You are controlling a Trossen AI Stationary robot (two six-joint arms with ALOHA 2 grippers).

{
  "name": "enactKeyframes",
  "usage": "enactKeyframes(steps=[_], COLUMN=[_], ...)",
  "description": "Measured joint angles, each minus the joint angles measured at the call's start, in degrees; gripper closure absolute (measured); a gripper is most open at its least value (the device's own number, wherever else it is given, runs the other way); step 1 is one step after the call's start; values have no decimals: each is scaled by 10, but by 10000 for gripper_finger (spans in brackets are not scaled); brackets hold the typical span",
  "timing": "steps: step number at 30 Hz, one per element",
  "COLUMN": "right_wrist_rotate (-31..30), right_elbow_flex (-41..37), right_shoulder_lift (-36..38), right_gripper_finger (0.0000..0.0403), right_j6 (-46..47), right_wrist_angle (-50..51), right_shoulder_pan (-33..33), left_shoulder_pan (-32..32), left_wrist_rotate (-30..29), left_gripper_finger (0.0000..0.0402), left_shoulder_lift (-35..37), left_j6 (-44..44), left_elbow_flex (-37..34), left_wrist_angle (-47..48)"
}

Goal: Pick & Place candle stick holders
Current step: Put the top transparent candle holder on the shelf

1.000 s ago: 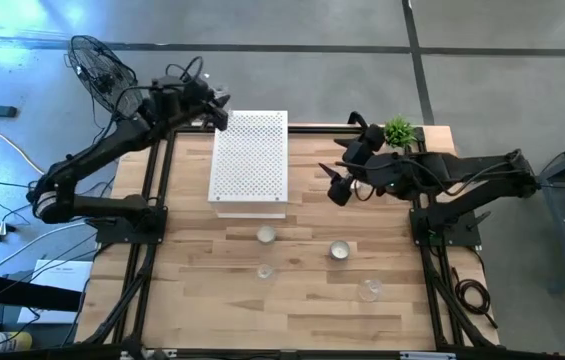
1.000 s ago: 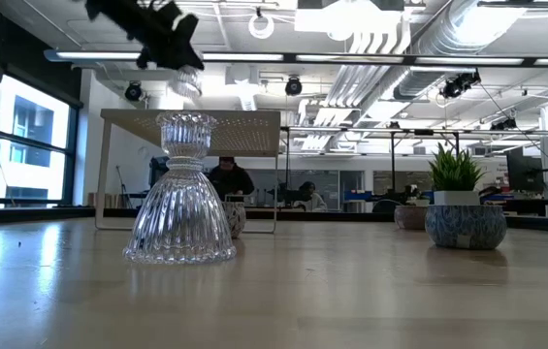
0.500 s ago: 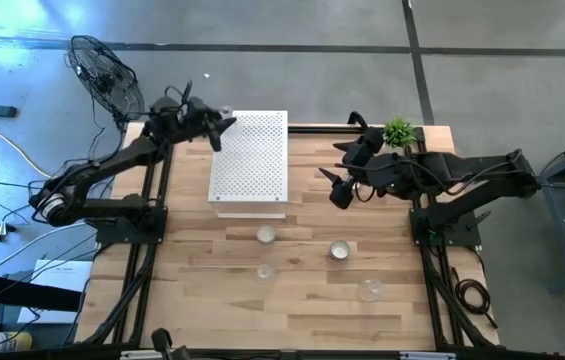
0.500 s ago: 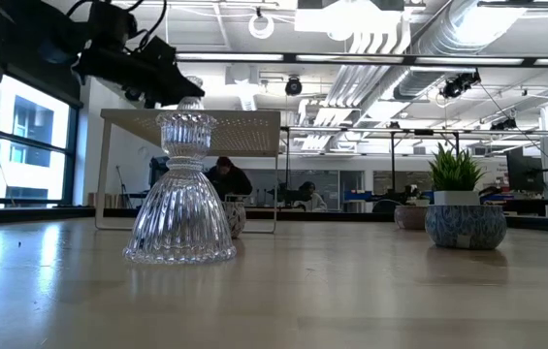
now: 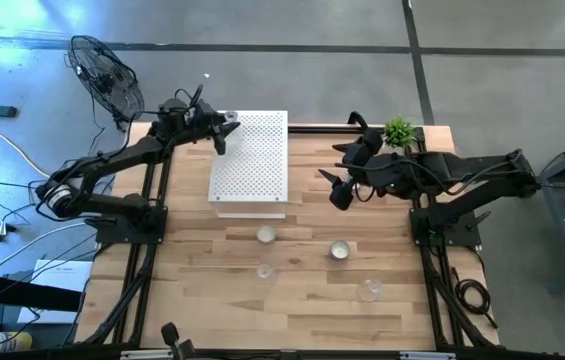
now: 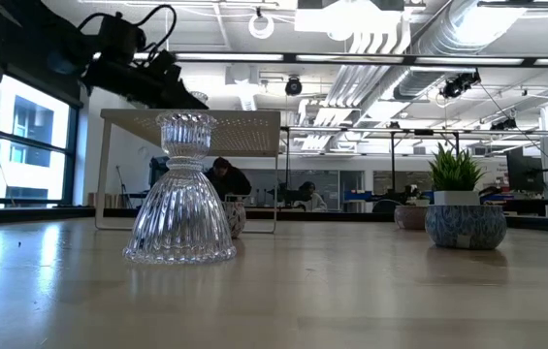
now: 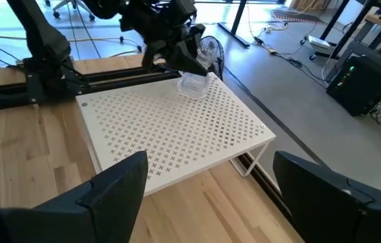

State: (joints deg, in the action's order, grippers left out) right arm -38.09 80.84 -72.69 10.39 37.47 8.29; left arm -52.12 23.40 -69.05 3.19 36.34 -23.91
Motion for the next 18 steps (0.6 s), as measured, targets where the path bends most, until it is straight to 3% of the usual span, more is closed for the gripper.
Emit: enactKeyframes(steps=[14,18], right_wrist_rotate=[19,19], right_elbow_flex=[0,0], right_shoulder_lift=[0,0], right_gripper_finger=[87,87], right_j6=[1,1], right_wrist_angle=[0,1], right_shoulder_pan=[0,0], left_shoulder_pan=[0,0], left_wrist_rotate=[-4,8], left_gripper_finger=[284,238], left_shoulder_lift=[-13,-13], left_j6=[-6,-9], left_elbow_flex=[-4,-5], left_wrist_angle=[0,11])
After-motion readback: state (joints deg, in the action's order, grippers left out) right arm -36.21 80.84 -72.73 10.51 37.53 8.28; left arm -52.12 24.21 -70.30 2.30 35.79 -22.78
